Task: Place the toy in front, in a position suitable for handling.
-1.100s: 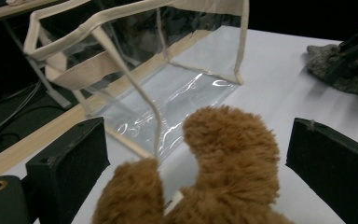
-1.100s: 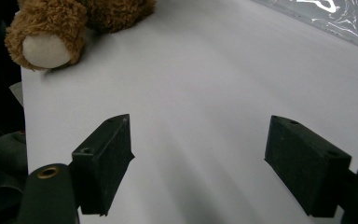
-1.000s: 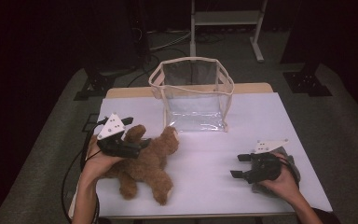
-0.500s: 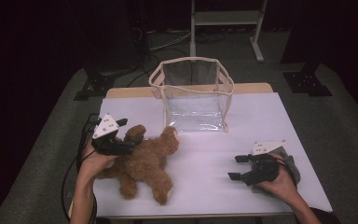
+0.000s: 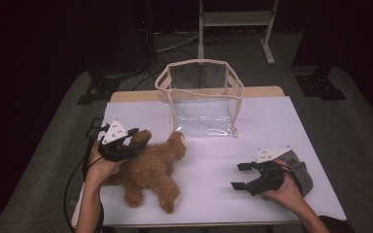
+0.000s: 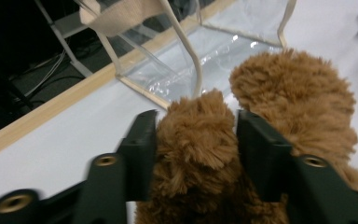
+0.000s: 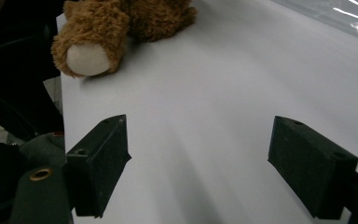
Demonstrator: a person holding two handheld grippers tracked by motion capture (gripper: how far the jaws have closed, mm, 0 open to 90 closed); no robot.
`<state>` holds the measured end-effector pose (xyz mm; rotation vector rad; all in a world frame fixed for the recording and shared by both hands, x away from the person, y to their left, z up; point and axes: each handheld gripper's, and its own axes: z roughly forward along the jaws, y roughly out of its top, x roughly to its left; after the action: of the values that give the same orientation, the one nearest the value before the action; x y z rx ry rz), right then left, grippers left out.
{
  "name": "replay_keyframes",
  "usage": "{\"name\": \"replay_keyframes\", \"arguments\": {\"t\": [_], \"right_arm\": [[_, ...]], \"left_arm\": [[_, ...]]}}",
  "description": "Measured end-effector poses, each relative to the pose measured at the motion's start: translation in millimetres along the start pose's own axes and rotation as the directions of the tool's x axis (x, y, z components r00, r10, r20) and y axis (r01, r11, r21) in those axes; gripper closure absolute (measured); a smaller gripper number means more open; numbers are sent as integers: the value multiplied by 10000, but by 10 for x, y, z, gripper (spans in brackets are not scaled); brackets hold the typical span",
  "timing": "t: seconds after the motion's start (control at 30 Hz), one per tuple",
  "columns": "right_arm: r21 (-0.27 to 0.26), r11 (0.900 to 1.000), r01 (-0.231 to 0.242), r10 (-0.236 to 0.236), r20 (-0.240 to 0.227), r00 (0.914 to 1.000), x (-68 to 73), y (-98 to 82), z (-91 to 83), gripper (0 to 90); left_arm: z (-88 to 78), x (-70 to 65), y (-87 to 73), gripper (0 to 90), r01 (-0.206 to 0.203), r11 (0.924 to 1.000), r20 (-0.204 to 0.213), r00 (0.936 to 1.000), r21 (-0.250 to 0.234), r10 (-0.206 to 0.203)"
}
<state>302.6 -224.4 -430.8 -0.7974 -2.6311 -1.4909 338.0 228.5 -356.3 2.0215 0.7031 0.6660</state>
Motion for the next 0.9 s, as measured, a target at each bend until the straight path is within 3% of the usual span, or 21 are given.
{"name": "replay_keyframes", "arguments": {"t": [0.1, 0.17, 0.33, 0.53, 0.63, 0.9], "right_arm": [[117, 9996, 269, -265, -306, 9992, 68, 65, 92, 187], [185, 9989, 429, -420, -489, 9979, 115, 120, 159, 189], [310, 9966, 760, -722, -1100, 9913, 244, 301, 366, 212], [427, 9898, 1357, -1237, -2121, 9694, 470, 616, 692, 251], [528, 9841, 1698, -1530, -2351, 9598, 557, 723, 838, 252], [903, 9789, 1836, -1461, -3191, 9364, 733, 860, 1300, 289]], "left_arm": [[2, -19, 5, 638, -348, 9993, -21, 9994, 117, 348], [2, -26, 8, 692, -360, 9993, -79, 9993, 112, 361], [-8, -34, 8, 741, -530, 9985, -32, 9986, 164, 531], [-19, -30, 9, 747, -713, 9973, -23, 9974, 152, 713], [-22, -29, 10, 747, -707, 9974, -2, 9975, 136, 707], [-38, -9, 10, 747, -615, 9981, -8, 9981, 68, 615]]}}
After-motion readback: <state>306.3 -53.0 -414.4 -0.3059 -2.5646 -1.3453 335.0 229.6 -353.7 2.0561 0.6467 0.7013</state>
